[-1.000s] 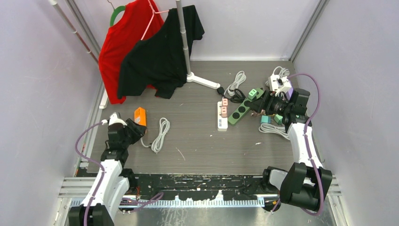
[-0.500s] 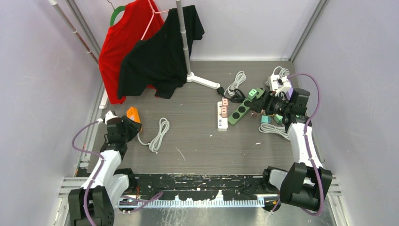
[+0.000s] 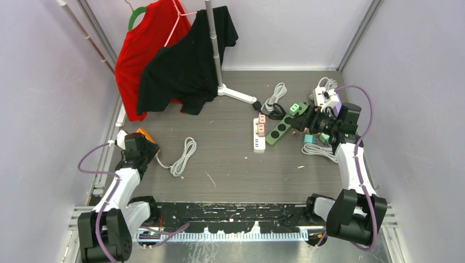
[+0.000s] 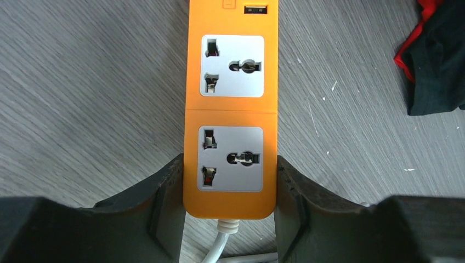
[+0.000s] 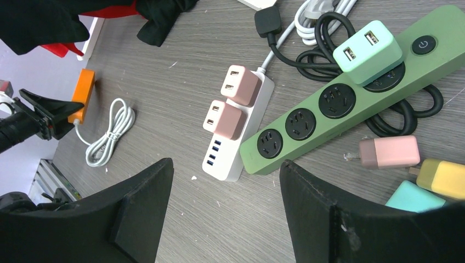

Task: Pull the plug off the socket
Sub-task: Place the socket at the center of the board, then move the socket to the center of the board.

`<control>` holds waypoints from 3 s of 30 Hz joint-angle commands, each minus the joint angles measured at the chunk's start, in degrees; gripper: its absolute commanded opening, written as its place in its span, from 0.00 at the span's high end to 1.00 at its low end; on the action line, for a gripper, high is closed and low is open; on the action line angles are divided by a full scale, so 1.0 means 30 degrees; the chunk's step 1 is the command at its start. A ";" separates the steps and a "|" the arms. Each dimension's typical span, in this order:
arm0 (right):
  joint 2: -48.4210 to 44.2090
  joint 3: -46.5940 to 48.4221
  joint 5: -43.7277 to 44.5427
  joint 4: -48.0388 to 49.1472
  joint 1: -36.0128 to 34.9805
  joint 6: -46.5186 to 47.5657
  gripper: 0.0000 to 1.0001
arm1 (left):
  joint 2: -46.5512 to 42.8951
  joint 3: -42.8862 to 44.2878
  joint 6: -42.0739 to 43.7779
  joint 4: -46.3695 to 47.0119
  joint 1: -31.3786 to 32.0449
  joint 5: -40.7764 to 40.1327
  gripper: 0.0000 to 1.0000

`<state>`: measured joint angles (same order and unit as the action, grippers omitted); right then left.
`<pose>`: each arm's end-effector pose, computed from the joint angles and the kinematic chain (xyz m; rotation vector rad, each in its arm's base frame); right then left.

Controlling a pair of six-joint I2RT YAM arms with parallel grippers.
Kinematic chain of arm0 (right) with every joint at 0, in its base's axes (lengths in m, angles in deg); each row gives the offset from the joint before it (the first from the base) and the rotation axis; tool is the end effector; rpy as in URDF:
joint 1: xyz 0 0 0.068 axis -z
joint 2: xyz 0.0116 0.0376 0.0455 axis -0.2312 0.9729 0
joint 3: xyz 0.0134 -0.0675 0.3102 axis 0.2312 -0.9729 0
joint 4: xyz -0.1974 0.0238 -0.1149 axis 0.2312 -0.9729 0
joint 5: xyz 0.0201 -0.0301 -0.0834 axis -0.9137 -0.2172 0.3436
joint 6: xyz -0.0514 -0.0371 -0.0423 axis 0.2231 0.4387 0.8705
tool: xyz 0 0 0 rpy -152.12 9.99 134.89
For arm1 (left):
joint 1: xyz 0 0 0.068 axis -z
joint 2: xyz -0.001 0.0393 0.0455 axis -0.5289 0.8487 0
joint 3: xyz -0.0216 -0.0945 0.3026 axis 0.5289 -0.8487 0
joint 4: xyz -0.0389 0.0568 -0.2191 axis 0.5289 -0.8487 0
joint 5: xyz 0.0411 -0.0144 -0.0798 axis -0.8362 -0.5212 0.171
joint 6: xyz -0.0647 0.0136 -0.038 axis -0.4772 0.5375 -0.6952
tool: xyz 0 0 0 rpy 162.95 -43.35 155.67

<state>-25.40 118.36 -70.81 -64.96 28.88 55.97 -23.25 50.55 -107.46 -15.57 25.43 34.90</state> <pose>0.2082 -0.0074 0.3145 -0.0728 2.0097 0.8192 0.1479 0.0283 0.2092 -1.1375 1.9869 -0.1771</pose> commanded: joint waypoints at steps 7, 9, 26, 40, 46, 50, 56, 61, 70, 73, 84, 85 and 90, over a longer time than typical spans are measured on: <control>-0.0400 0.0784 -0.0496 0.0519 0.0038 -0.0034 0.24 | -0.1711 0.0978 -0.1227 -0.3930 -0.0186 -0.0611 0.17; -0.0436 0.0826 -0.0522 0.0519 0.0026 -0.0056 0.24 | -0.2352 0.1022 -0.1261 -0.4384 -0.0177 -0.0608 0.13; -0.0578 0.0822 -0.0588 0.0519 0.0042 -0.0122 0.24 | -0.4737 0.2440 -0.0311 -0.5839 0.0033 0.3370 0.04; -0.0709 0.0831 -0.0602 0.0520 0.0044 -0.0093 0.24 | -0.4344 0.2143 0.6908 0.0317 0.3387 0.6262 0.00; -0.0679 0.0805 -0.0645 0.0521 0.0033 -0.0107 0.24 | -0.4295 0.0401 1.1021 0.4975 0.3399 0.6103 0.01; -0.0703 0.0767 -0.0660 0.0519 0.0053 -0.0065 0.24 | -0.2824 -0.1678 1.2874 1.0298 0.3389 0.4534 0.01; -0.0681 0.0700 -0.0603 0.0519 0.0043 0.0119 0.24 | 0.2206 -0.1995 1.4894 1.4573 0.3340 0.3944 0.00; -0.0506 0.0691 -0.0494 0.0432 0.0044 0.0266 0.24 | 0.6013 -0.1792 1.5596 1.8125 0.2909 0.4542 0.01; -0.0329 0.0760 -0.0563 0.0329 0.0046 0.0388 0.23 | 1.1553 -0.2048 1.5591 2.4048 0.1795 0.5825 0.01; -0.0202 0.0827 -0.0769 0.0386 0.0044 0.0255 0.23 | 1.1693 -0.1055 1.5464 2.2727 0.1611 0.6133 0.00; -0.0697 0.0778 -0.0764 0.0355 0.0045 0.0294 0.22 | 1.1508 -0.0105 1.5486 2.0505 0.1450 0.6673 0.00; -0.0715 0.0823 -0.0764 0.0345 0.0060 0.0300 0.22 | 1.1519 -0.0105 1.5483 2.0498 0.1463 0.6685 0.00; -0.0626 0.0852 -0.0802 0.0329 0.0053 0.0257 0.22 | 1.1525 -0.0106 1.5456 2.0490 0.1464 0.6680 0.00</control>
<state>-25.90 118.36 -72.12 -65.11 28.88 56.23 12.09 49.29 -61.49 43.86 30.04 54.22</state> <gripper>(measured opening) 0.783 0.996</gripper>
